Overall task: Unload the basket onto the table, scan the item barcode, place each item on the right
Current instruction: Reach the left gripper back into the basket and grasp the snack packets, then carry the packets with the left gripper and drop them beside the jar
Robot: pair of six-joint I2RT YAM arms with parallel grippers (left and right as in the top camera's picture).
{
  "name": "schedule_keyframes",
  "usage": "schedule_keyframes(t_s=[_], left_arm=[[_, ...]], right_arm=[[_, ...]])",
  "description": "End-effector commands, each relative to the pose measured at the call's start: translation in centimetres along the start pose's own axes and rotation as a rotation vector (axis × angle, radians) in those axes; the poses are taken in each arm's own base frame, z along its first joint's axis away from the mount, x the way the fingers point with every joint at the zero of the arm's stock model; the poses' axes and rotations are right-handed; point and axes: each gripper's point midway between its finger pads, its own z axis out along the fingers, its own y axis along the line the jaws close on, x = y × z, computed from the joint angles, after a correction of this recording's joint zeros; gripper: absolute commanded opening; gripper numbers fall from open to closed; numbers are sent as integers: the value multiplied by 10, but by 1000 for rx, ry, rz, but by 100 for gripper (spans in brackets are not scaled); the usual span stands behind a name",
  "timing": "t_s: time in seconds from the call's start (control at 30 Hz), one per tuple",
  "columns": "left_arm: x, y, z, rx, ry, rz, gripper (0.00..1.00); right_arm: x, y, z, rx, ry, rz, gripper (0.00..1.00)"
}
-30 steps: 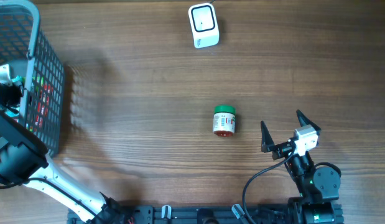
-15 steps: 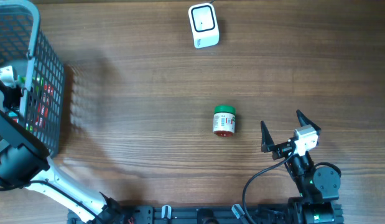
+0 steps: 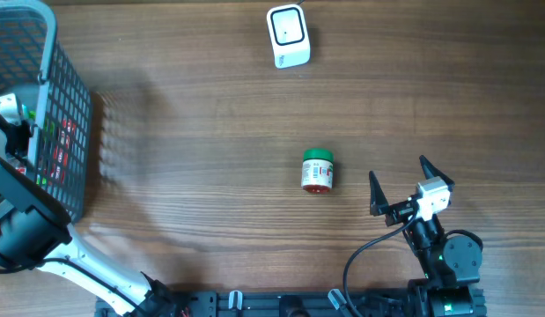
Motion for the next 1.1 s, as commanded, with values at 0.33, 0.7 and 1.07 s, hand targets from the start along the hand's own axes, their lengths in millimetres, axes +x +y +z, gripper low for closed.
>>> schedule_keyframes(t_s=[0.33, 0.7, 1.07], left_arm=[[-69, 43, -175, -196, -385, -152, 4], [-78, 30, -456, -293, -1105, -256, 4], [-10, -112, -572, 61, -1346, -38, 4]], right_arm=[[-1, 0, 0, 2, -6, -7, 99], [-1, 0, 0, 2, -6, -7, 100], [-1, 0, 0, 1, -6, -7, 99]])
